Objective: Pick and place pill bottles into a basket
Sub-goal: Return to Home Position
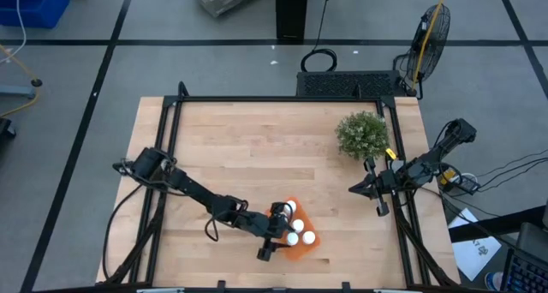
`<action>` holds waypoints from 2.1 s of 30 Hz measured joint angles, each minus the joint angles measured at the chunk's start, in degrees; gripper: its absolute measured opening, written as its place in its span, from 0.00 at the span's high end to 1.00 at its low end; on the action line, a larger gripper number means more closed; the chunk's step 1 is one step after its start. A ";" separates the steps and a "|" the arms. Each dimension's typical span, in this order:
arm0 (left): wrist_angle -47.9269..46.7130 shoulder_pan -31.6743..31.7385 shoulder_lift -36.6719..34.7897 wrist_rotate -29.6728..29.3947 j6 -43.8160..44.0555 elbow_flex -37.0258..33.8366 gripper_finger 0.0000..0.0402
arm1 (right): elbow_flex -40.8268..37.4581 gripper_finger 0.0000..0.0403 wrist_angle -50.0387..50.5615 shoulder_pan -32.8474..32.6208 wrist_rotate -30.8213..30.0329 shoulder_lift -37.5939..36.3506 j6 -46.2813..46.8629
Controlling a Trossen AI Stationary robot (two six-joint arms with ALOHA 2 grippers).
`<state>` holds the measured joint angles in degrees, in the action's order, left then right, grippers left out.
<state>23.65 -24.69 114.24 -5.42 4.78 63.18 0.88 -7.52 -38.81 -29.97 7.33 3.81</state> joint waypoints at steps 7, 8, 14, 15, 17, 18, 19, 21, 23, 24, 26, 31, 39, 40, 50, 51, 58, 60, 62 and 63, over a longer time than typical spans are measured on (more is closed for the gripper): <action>-8.35 -1.02 -6.59 -0.36 -3.35 -0.08 0.65 | -0.01 0.99 -0.16 0.01 -0.01 -0.02 0.00; -9.60 -1.13 -7.34 -0.40 -3.54 -0.09 0.70 | 0.01 0.99 -0.03 0.00 -0.01 0.00 0.00; -17.61 -2.62 -11.22 0.49 -4.30 -0.09 0.97 | 0.00 0.99 -0.20 -0.01 0.00 0.00 0.00; -18.69 -3.02 -11.75 0.52 -4.46 -0.37 0.97 | 0.00 0.99 -0.16 0.01 0.00 0.00 0.00; -19.76 -3.62 -12.91 0.63 -4.95 -1.31 0.95 | -0.01 0.99 0.02 0.00 0.00 0.00 0.00; -19.79 -3.81 -13.89 0.71 -5.02 -2.24 0.95 | -0.01 0.99 -0.04 0.00 0.00 -0.02 0.00; -19.76 -3.99 -15.16 0.71 -5.05 -3.41 0.95 | 0.01 0.99 -0.02 0.00 0.01 -0.02 0.00; -17.91 -4.13 -17.94 0.69 -4.77 -6.56 0.96 | 0.00 0.99 -0.01 -0.01 -0.01 0.00 0.00; -15.02 -4.17 -21.64 0.60 -4.08 -11.36 0.98 | -0.01 0.99 -0.09 0.00 0.00 0.00 0.00; -13.41 -4.21 -23.74 0.60 -3.69 -14.13 0.99 | 0.01 0.99 0.04 -0.01 0.01 0.00 0.00; -8.43 -4.45 -28.15 0.69 -3.48 -19.70 0.99 | -0.01 0.99 -0.02 0.00 -0.01 0.00 0.00; -1.71 -6.18 -41.92 0.47 -4.74 -33.87 0.92 | -0.01 0.99 -0.29 0.00 0.01 0.00 0.00; 2.55 -6.71 -61.80 -0.92 -5.11 -51.12 0.86 | -0.01 0.99 -0.93 -0.01 0.00 0.02 0.00; 3.27 -6.71 -64.17 -0.84 -5.36 -52.99 0.86 | 0.01 0.99 -0.93 0.01 -0.01 0.00 -0.02; 3.58 -3.54 -81.12 -3.55 -6.40 -62.01 0.86 | -0.01 0.99 -13.26 1.20 -17.54 -0.04 -8.79; 3.71 -2.73 -82.14 -3.27 -6.19 -62.11 0.86 | -0.01 0.99 -17.43 1.59 -21.31 -0.04 -9.55; 1.17 6.97 -86.48 8.50 -7.69 -62.23 0.86 | 0.02 0.99 -34.82 2.27 -23.94 -1.56 -20.23; -0.75 10.56 -87.01 10.84 -7.04 -62.23 0.86 | 0.23 0.99 -31.63 1.69 -23.86 -2.23 -15.57; -1.76 14.00 -87.08 14.05 -6.30 -62.24 0.86 | 0.25 0.99 -25.75 1.45 -21.24 -2.22 -11.60; -1.44 15.59 -87.08 16.22 -6.16 -62.25 0.86 | 0.25 0.99 -22.36 1.67 -18.33 -2.13 -9.67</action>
<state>22.21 -9.10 27.16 10.80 -1.39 0.93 1.13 -29.88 -37.14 -48.30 5.20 -5.86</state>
